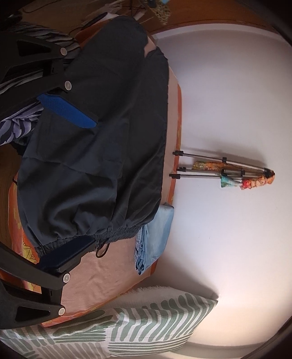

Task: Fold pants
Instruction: 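Reach the right tool to the trousers' waistband and close on it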

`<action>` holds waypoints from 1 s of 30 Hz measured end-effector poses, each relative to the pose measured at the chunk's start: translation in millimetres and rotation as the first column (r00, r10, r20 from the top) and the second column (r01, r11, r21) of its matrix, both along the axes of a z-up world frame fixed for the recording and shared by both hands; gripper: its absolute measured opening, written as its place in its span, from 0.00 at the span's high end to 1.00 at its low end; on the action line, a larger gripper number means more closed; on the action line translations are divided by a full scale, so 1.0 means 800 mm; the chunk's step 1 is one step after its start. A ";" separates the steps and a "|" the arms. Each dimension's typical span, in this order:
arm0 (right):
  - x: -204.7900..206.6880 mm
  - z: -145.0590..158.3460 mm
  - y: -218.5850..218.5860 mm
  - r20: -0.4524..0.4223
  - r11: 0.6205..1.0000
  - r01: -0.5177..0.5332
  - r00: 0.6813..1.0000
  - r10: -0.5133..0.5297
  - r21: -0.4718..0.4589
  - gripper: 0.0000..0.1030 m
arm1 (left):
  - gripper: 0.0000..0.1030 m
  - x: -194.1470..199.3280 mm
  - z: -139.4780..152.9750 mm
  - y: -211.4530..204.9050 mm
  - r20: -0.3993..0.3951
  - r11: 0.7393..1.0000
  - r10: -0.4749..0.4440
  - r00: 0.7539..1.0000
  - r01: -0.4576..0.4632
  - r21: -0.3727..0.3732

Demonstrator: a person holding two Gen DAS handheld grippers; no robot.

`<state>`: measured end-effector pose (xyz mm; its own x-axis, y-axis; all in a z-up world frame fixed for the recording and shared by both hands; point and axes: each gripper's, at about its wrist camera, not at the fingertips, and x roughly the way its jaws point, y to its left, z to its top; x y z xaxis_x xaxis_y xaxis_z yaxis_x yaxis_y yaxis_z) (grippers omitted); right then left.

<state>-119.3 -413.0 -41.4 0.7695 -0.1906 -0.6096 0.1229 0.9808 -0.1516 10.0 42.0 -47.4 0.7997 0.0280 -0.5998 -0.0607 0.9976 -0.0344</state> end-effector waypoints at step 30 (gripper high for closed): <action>0.033 -0.156 0.086 -0.297 0.908 -0.366 0.907 0.298 -0.206 0.21 | 0.26 0.070 -0.134 0.219 -0.257 0.903 0.260 0.931 -0.328 -0.277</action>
<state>-92.8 -344.1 -166.5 0.6407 -0.1233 -0.7578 -0.2791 0.8821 -0.3795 66.2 216.9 -154.4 0.6393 0.0280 -0.7684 -0.3896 0.8734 -0.2923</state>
